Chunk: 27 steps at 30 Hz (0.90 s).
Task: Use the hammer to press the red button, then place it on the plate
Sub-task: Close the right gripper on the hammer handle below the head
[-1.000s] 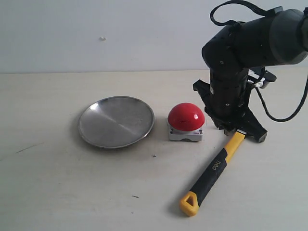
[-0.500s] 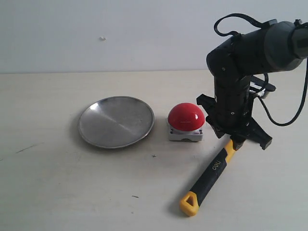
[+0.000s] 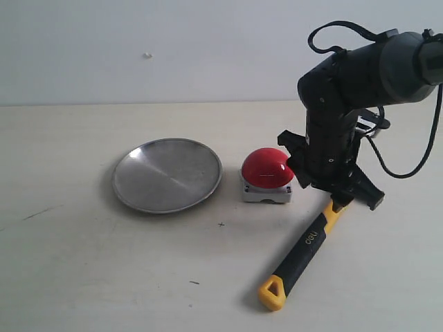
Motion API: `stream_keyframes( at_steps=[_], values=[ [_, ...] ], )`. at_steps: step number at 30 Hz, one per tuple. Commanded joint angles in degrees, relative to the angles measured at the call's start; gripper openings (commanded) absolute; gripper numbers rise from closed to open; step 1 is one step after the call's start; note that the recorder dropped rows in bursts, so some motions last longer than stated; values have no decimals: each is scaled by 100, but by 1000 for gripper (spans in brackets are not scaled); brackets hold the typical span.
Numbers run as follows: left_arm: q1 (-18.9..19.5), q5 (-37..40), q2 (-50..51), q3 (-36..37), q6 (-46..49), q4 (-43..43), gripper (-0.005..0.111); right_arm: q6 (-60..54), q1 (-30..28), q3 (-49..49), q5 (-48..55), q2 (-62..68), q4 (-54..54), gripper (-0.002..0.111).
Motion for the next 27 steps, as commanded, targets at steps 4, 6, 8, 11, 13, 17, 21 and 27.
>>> stream_keyframes(
  at_steps=[4,6,8,11,13,17,21,27],
  values=[
    [5,-14,-44,20,-10,9,0,-224,-109,-21,-157,16,-114,63],
    [5,-14,-44,20,-10,9,0,-501,-235,-21,-82,71,258,63],
    [5,-14,-44,20,-10,9,0,-802,-340,-21,-54,110,499,63],
    [5,-14,-44,20,-10,9,0,-1096,-435,-21,-31,113,488,63],
    [5,-14,-44,20,-10,9,0,-1126,-467,-21,10,113,488,63],
    [5,-14,-44,20,-10,9,0,-1126,-503,-21,192,159,209,63],
    [5,-14,-44,20,-10,9,0,-1126,-568,-21,195,257,217,63],
    [5,-14,-44,20,-10,9,0,-1165,-605,-21,59,381,249,63]
  ],
)
